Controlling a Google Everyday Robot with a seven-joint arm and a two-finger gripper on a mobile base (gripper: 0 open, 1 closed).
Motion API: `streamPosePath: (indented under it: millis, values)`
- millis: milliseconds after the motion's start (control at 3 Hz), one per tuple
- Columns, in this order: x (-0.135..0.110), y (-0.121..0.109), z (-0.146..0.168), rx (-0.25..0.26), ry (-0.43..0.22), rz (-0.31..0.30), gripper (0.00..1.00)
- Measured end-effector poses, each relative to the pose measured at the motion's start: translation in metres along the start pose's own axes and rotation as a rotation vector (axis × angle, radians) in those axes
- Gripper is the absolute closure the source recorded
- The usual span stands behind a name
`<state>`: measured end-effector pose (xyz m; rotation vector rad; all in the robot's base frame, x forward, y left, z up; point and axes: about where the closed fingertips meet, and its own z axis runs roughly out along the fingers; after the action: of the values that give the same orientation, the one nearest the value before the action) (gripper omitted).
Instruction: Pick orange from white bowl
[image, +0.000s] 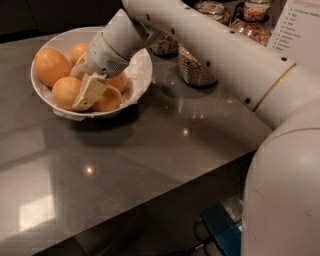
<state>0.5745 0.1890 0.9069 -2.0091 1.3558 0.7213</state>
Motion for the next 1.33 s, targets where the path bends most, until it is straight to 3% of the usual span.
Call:
streamPosePath:
  millis: [333,667,1000,1333]
  values:
    - [0.0,0.0,0.0,0.0,0.0,0.0,0.88]
    - [0.0,0.0,0.0,0.0,0.0,0.0,1.0]
    - [-0.01,0.0,-0.02,0.036,-0.039,-0.034,1.0]
    - [-0.019,0.005,-0.063,0.131,-0.044,-0.06,1.0]
